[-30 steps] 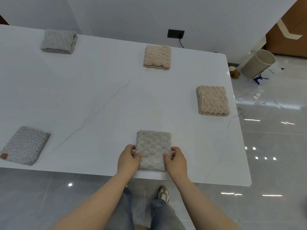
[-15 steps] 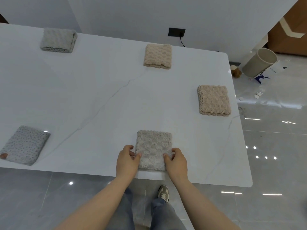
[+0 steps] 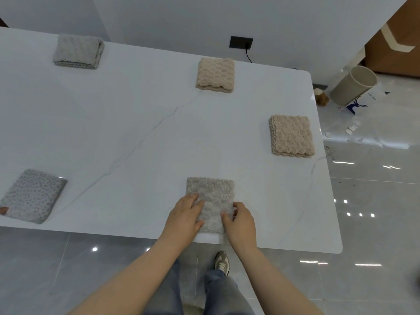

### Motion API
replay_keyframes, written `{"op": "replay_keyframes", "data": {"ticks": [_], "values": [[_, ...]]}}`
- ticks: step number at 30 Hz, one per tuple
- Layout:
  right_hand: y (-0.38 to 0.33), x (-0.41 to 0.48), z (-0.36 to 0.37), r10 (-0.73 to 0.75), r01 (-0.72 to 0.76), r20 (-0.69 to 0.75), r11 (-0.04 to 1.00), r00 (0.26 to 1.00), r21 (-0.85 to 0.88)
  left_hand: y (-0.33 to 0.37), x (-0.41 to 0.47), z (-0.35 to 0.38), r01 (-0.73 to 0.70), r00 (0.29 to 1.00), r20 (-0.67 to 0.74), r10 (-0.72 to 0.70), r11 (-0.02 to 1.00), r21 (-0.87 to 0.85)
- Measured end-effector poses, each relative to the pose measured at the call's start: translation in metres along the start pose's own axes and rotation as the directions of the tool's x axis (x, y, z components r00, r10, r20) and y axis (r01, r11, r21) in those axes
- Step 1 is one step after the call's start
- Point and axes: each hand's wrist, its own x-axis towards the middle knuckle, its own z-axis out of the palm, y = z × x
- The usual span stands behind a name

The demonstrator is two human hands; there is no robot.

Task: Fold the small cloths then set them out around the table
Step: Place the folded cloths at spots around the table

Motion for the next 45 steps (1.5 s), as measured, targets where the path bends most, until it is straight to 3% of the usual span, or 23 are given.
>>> {"op": "replay_keyframes", "data": {"ticks": [3, 9, 17, 31, 45], "values": [[-0.006, -0.003, -0.007, -0.014, 0.013, -0.03, 0.998, 0.999, -0.06, 0.003, -0.001, -0.01, 0.031, 1.0, -0.002, -0.031, 0.999, -0.025], [-0.035, -0.015, -0.01, -0.243, 0.227, -0.088, 0.961, 0.966, -0.161, -0.001, -0.013, -0.041, 0.077, 0.991, -0.092, -0.093, 0.983, -0.169], [-0.086, -0.038, 0.028, -0.2, 0.197, -0.118, 0.98, 0.973, -0.038, -0.046, -0.036, -0.08, 0.106, 0.989, -0.074, -0.127, 0.965, -0.239], [-0.124, -0.028, 0.059, -0.293, 0.295, 0.064, 0.955, 0.954, -0.019, -0.086, -0.05, -0.099, 0.302, 0.927, -0.118, -0.355, 0.897, -0.322], [-0.167, -0.026, 0.097, -0.317, 0.327, 0.126, 0.943, 0.94, -0.068, -0.135, -0.062, -0.127, 0.342, 0.888, -0.17, -0.427, 0.861, -0.376]]}}
